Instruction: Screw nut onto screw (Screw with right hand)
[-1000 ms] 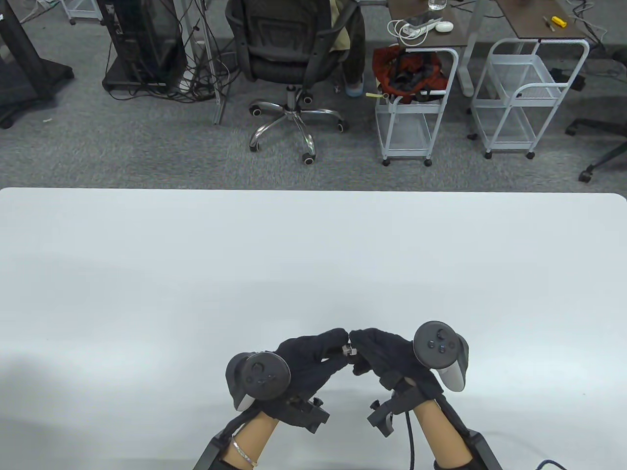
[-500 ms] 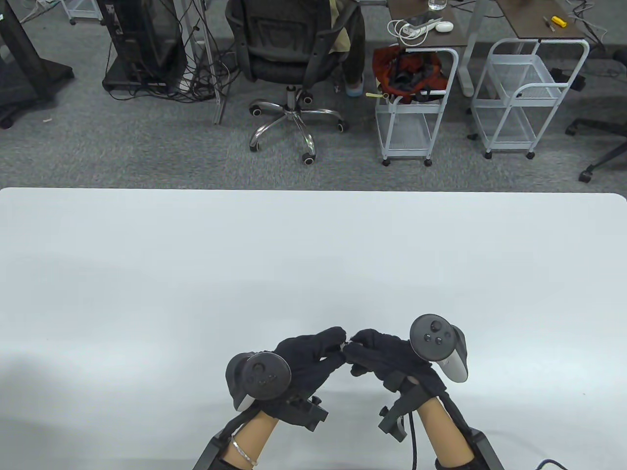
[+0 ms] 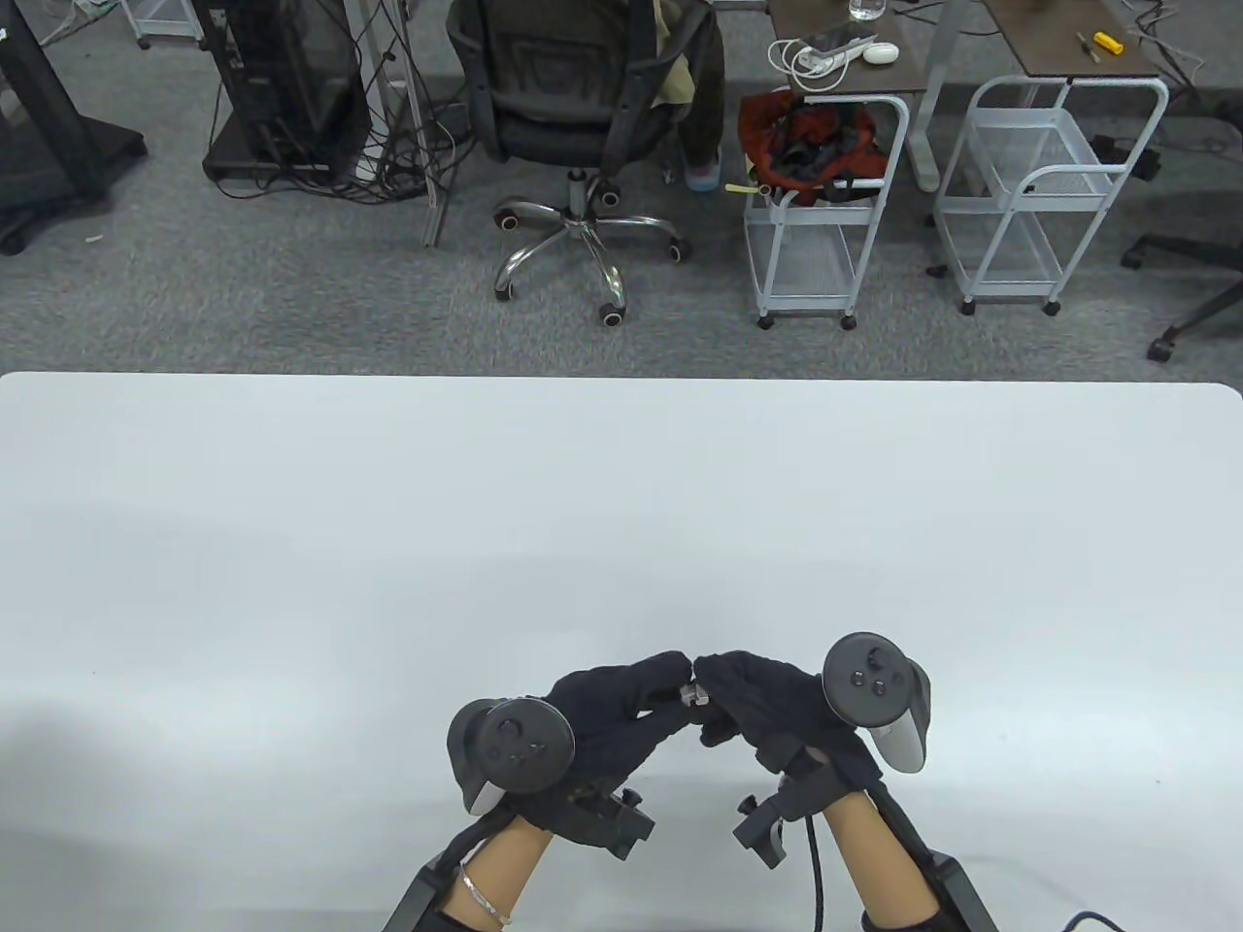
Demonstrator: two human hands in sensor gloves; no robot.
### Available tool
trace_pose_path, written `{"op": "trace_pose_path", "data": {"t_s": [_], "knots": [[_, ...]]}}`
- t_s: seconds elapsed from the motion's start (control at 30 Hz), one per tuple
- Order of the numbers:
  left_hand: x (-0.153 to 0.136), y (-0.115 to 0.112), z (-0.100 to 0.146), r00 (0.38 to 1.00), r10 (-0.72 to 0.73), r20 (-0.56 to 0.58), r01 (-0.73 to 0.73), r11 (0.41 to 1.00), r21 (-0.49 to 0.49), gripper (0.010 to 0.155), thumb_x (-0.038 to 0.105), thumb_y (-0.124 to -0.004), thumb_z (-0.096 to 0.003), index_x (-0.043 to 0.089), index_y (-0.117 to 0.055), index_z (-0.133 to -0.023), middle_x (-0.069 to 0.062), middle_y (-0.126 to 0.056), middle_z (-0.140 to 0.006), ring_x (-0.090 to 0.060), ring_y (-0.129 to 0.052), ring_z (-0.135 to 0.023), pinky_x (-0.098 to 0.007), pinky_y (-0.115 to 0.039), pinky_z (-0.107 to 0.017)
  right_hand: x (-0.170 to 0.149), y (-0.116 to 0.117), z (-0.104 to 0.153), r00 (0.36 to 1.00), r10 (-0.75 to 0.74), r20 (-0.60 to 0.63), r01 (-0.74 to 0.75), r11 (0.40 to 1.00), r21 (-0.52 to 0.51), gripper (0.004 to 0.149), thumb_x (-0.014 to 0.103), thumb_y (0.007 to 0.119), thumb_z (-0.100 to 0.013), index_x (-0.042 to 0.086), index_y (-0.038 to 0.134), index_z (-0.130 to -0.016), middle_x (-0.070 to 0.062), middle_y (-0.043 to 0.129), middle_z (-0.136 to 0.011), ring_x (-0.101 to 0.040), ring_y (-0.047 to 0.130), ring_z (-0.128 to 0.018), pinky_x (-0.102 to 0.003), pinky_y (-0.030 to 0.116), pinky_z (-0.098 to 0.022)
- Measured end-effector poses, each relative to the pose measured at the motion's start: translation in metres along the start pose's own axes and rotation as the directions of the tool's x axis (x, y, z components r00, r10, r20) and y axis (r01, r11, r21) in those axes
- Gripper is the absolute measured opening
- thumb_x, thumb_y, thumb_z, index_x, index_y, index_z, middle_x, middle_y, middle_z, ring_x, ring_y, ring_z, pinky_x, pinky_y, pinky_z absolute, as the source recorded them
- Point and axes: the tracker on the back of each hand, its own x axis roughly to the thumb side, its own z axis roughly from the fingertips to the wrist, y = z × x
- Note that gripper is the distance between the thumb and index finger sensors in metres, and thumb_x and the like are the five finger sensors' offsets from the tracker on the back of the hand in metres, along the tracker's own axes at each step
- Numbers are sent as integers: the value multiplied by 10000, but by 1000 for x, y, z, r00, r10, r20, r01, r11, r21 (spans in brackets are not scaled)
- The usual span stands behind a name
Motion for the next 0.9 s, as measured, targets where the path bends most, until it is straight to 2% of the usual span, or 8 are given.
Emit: {"op": "trace_pose_path", "data": {"t_s": [0.07, 0.13, 0.23, 0.4, 0.57, 0.73, 0.83, 0.9], "knots": [[0, 1, 0, 999, -35, 7, 35, 999, 8, 438, 424, -862, -418, 229, -901, -808, 64, -1091, -676, -96, -1101, -529, -332, -891, -490, 1, 2, -1, 1000, 7, -22, -5, 993, 117, 514, 418, 721, -587, -38, 747, -825, -308, 862, -771, -365, 979, -536, -527, 746, -425], [2, 1, 1, 1000, -25, 9, 25, 1000, 7, 436, 415, -865, -415, 221, -905, -804, 64, -1093, -669, -97, -1102, -524, -332, -891, -489, 0, 1, -1, 998, 63, 24, -63, 998, 22, 466, 429, 684, -595, 8, 800, -760, -240, 929, -700, -309, 1016, -469, -488, 781, -390], [3, 0, 0, 1000, -16, 11, 16, 1000, 7, 433, 414, -864, -419, 227, -900, -809, 68, -1091, -672, -95, -1100, -529, -331, -890, -492, -2, 3, 1, 1000, 0, 1, 0, 995, -104, 455, 389, 619, -609, 13, 874, -642, -228, 989, -567, -297, 1035, -332, -480, 798, -313], [1, 2, 1, 999, -42, 5, 42, 999, 15, 431, 411, -865, -418, 230, -902, -808, 64, -1092, -673, -95, -1102, -527, -332, -891, -490, -2, 3, -2, 1000, 3, -13, -2, 997, 83, 486, 416, 710, -591, -19, 765, -799, -282, 886, -744, -342, 993, -507, -510, 759, -410], [2, 0, 0, 1000, 3, 7, -3, 1000, 1, 431, 417, -868, -415, 236, -904, -804, 68, -1092, -671, -95, -1100, -529, -332, -889, -494, -2, 3, 1, 1000, 28, 14, -26, 993, -114, 453, 389, 620, -609, 20, 882, -625, -221, 996, -552, -287, 1038, -319, -474, 801, -305], [2, 2, 0, 999, -38, -1, 38, 999, 18, 430, 413, -866, -418, 235, -902, -807, 65, -1093, -672, -95, -1102, -527, -331, -891, -489, -1, 3, -1, 999, 33, -6, -32, 995, 92, 485, 411, 702, -595, -20, 754, -812, -286, 876, -760, -354, 985, -526, -520, 751, -421], [3, 0, 0, 1000, -20, 1, 20, 1000, 13, 427, 414, -866, -417, 230, -910, -799, 70, -1096, -663, -92, -1104, -520, -329, -894, -485, -2, 3, 0, 998, 58, 25, -55, 992, -112, 463, 420, 628, -608, 24, 861, -667, -211, 982, -596, -282, 1037, -361, -469, 801, -329], [3, -1, 0, 1000, 1, -5, -1, 1000, 12, 425, 413, -870, -416, 232, -910, -798, 63, -1095, -666, -98, -1102, -522, -333, -891, -487, -3, 4, 1, 999, 35, 23, -32, 991, -133, 464, 399, 611, -608, 21, 881, -622, -219, 996, -554, -294, 1036, -320, -478, 799, -306]]}}
